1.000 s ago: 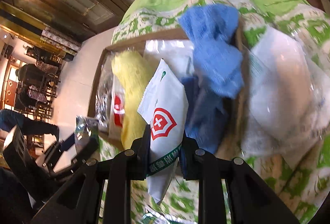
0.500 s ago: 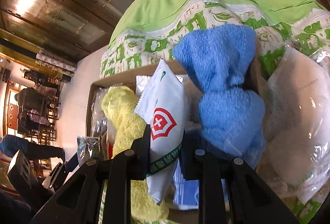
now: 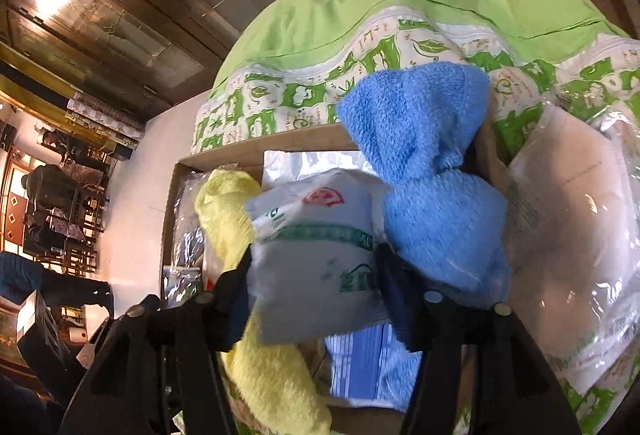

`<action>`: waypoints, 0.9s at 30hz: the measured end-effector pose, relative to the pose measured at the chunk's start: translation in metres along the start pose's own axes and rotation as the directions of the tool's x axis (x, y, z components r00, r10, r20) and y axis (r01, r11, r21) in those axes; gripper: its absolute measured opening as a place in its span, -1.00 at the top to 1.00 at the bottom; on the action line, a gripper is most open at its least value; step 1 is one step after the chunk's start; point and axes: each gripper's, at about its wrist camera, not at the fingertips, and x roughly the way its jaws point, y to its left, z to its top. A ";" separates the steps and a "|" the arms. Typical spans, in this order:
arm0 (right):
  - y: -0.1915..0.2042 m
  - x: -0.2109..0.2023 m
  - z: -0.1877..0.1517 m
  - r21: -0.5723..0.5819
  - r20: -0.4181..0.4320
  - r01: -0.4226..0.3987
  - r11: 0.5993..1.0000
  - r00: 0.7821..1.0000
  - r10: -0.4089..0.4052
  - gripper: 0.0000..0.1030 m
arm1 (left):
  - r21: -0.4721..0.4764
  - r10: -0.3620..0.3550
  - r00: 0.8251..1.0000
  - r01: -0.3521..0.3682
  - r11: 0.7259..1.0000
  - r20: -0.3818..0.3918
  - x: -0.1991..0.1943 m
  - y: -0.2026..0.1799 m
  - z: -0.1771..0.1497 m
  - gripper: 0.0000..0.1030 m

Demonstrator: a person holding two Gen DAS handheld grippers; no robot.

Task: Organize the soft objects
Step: 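Lower both packets into the box lid and open both grippers, then grasp the clear bag of coloured sticks with the left gripper while the right grasps the green granule sachet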

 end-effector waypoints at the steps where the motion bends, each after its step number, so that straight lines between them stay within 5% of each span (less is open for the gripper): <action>1: 0.001 -0.004 -0.002 -0.006 0.005 0.000 1.000 1.000 0.001 -0.18 | 0.009 0.006 1.000 -0.006 1.000 0.006 -0.004 -0.001 -0.002 -0.43; 12: -0.026 -0.049 -0.052 0.027 0.035 -0.060 0.998 0.998 0.059 -0.39 | -0.018 -0.034 0.999 0.035 0.999 0.025 -0.047 0.001 -0.049 -0.51; 27: -0.041 -0.061 -0.171 0.033 -0.097 -0.086 0.996 0.991 0.089 -0.41 | -0.025 -0.053 0.997 0.052 0.998 -0.055 -0.073 -0.009 -0.164 -0.52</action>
